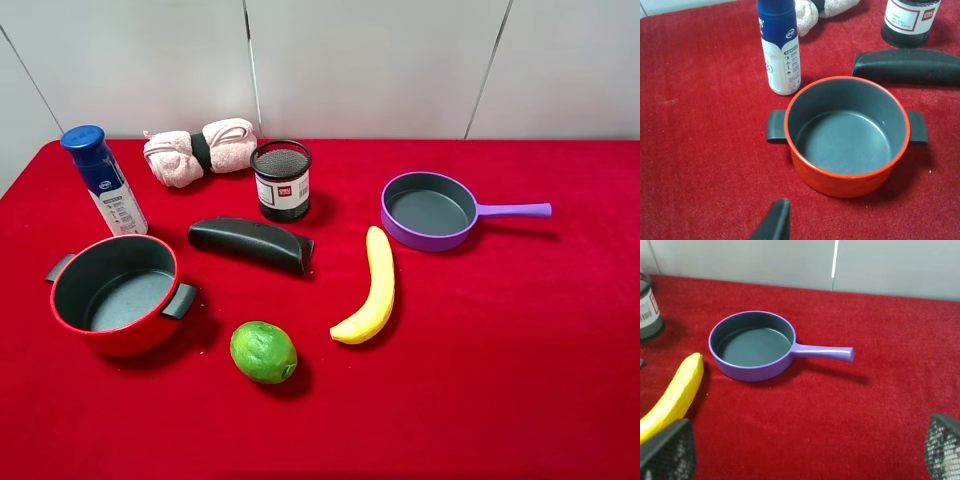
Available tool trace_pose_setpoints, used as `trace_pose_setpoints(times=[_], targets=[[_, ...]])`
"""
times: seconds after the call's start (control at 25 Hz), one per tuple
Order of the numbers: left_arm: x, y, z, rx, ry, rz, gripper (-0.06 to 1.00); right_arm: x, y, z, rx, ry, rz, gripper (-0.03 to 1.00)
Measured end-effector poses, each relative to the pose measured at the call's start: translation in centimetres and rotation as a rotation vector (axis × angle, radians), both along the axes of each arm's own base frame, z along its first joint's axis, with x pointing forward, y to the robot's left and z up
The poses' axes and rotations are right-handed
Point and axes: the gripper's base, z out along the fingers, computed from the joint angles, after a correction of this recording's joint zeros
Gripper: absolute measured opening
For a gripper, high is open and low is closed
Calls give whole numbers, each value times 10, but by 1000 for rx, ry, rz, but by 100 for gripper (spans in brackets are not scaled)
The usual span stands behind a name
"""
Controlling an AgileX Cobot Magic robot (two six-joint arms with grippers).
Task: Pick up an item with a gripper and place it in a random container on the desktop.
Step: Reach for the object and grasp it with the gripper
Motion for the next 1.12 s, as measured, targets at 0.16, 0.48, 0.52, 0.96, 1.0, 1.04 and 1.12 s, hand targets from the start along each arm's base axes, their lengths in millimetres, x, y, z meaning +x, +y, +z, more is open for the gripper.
trace_pose_setpoints(times=[0.16, 0.48, 0.52, 0.96, 1.0, 1.04, 1.12], targets=[[0, 0, 0, 0, 0, 0, 98, 0, 0, 0, 0, 0, 0, 69], [0, 0, 0, 0, 0, 0, 98, 0, 0, 0, 0, 0, 0, 69], [0, 0, 0, 0, 0, 0, 98, 0, 0, 0, 0, 0, 0, 69], [0, 0, 0, 0, 0, 0, 98, 0, 0, 0, 0, 0, 0, 69], [0, 0, 0, 0, 0, 0, 98, 0, 0, 0, 0, 0, 0, 69], [0, 0, 0, 0, 0, 0, 98, 0, 0, 0, 0, 0, 0, 69], [0, 0, 0, 0, 0, 0, 98, 0, 0, 0, 0, 0, 0, 69]])
